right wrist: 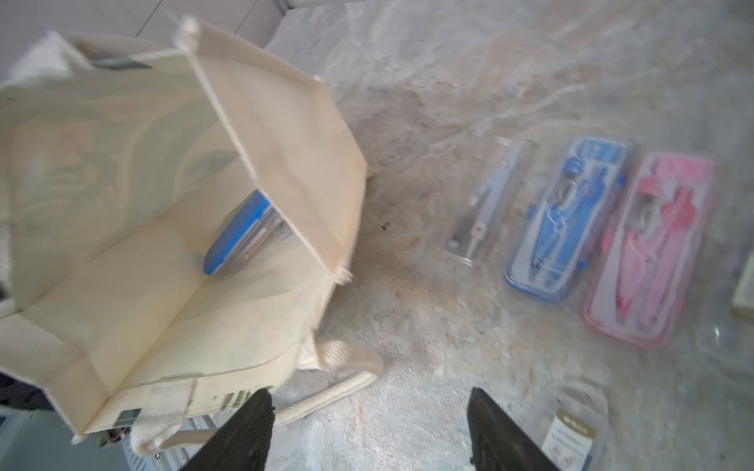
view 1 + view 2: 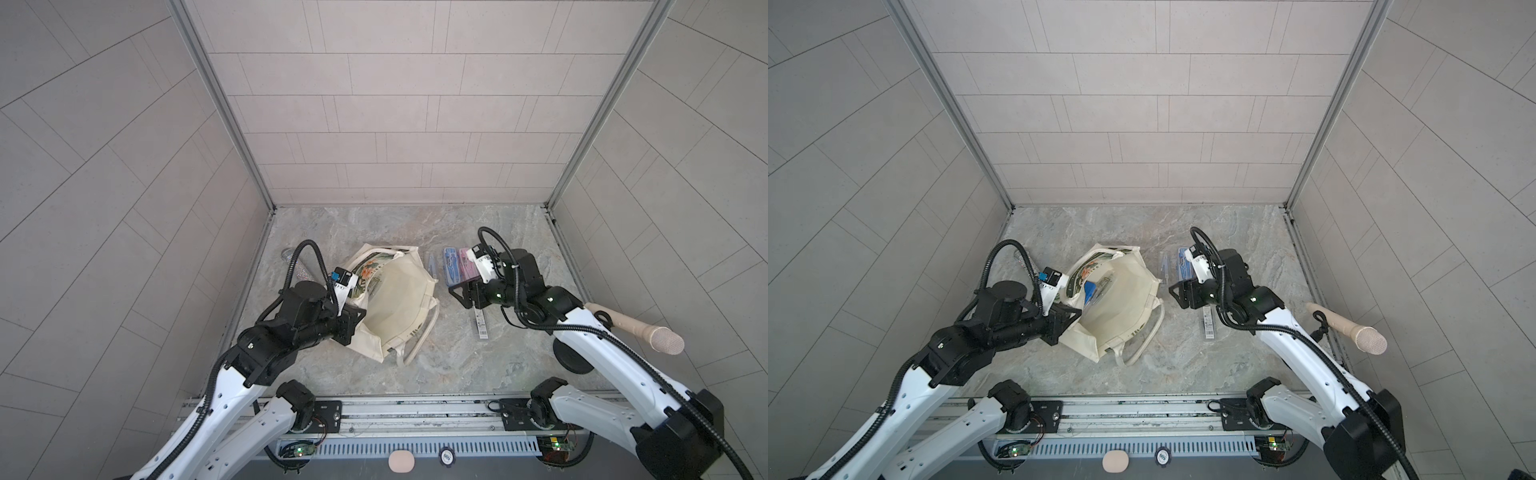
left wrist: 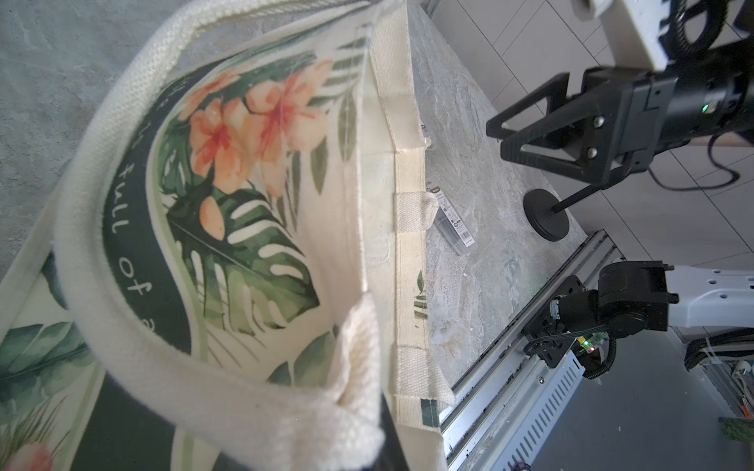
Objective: Take out the compass set from the canvas bag
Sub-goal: Place the compass set at the center of the board, then adjust the canvas bag at the center of the board.
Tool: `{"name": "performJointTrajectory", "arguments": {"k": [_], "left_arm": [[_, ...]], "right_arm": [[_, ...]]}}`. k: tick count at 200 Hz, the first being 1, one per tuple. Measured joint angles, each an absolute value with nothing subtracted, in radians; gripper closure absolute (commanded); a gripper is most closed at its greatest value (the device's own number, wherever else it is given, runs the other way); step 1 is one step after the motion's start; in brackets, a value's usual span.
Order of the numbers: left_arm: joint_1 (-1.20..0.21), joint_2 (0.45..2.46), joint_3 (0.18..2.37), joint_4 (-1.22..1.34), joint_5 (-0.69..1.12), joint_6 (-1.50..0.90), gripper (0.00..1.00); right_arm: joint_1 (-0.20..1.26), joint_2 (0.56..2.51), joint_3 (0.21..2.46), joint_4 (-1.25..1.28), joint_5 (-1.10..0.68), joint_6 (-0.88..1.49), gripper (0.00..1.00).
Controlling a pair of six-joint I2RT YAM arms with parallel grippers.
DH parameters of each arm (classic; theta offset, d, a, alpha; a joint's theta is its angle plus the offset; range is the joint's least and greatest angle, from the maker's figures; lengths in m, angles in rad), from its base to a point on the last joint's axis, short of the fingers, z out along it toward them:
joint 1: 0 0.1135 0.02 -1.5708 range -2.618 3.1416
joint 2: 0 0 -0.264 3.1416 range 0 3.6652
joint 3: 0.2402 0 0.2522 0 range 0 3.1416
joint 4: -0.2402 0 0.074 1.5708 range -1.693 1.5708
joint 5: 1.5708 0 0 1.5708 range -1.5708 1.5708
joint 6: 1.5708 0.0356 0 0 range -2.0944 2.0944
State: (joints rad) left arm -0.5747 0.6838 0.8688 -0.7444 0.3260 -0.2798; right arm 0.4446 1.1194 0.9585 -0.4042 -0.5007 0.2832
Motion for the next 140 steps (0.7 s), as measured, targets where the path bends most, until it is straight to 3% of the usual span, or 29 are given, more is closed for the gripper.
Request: {"name": "performJointTrajectory", "arguments": {"k": [27,57,92,101,119,140], "left_arm": [[-0.575,0.691,0.869,-0.744,0.325,-0.28,1.0],[-0.575,0.693,0.869,-0.744,0.321,-0.28,1.0],[-0.575,0.694,0.869,-0.746,0.304,-0.28,1.0],[-0.575,0.697,0.869,-0.747,0.302,-0.28,1.0],[-0.575,0.714,0.869,-0.751,0.299,-0.28,1.0],[-0.576,0.748,0.874,-0.761,0.28,-0.279,1.0]], "right_arm": [[0.469,1.357,1.272,-0.444,-0.584,0.195,0.46],[0.482,1.582,1.508,-0.474,-0.638,0.154,0.51],[0.518,1.636,1.493,-0.487,-0.65,0.147,0.52],[0.524,1.627,1.476,-0.482,-0.653,0.148,0.58],[0.528,1.608,1.444,-0.474,-0.656,0.159,0.77],[0.527,1.578,1.404,-0.466,-0.641,0.165,0.85]]}}
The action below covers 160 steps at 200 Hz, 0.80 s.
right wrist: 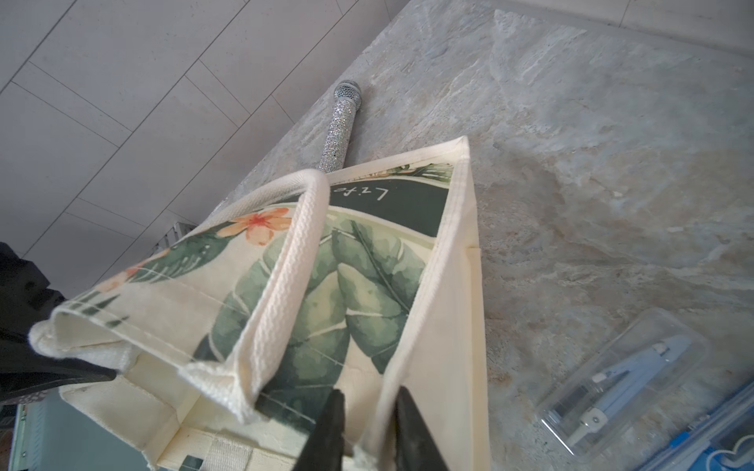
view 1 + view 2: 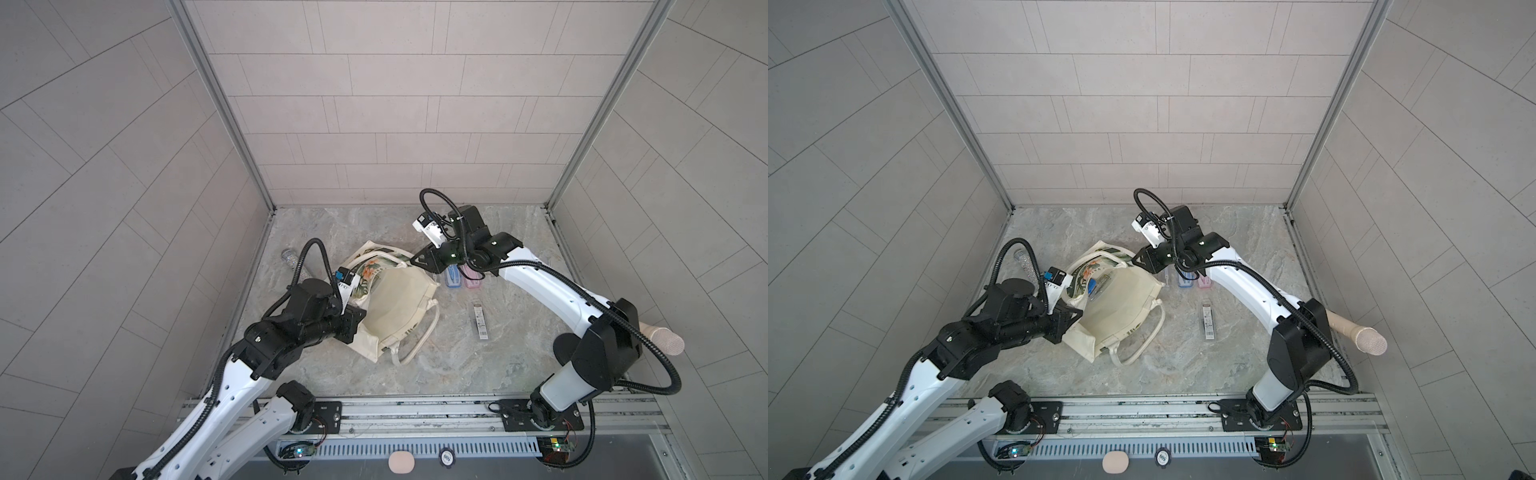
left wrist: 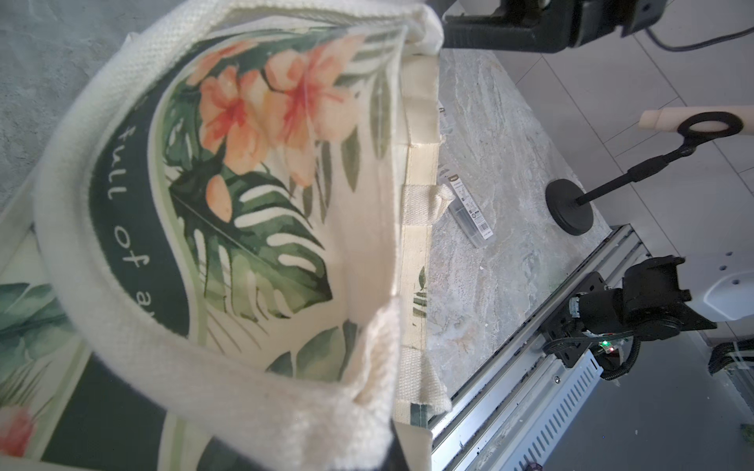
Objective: Take out the compass set from the canvas bag
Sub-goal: Adjust the canvas bag at the center of the board.
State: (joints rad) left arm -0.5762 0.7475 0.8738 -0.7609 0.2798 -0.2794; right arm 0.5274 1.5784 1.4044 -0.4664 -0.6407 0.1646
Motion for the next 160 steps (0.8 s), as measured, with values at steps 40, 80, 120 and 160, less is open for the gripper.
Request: {"name": "performJointTrajectory", "arguments": {"k": [40,80,120,160], "left_arm": [[-0.576,0.868,0.906,-0.774,0.213,-0.257,1.0],[-0.576,0.965,0.939,-0.778,0.138,-0.245,1.0],[-0.576,0.948,0.929,-0.78,0.113,-0.253,1.0],[-0.576,0.928,0.92,-0.78,0.107,-0.257,1.0]], "right_arm": [[0.526,1.456,1.284,-0.45,-0.575,0.188,0.92],[0.526,1.319,1.17,-0.45,-0.556,0.211,0.52],[0.603,1.171,1.143,-0.505,-0.487,0.107,0.37],[0.948,0.989,1.07,-0.466,-0.352,-0.165,0.0]]}}
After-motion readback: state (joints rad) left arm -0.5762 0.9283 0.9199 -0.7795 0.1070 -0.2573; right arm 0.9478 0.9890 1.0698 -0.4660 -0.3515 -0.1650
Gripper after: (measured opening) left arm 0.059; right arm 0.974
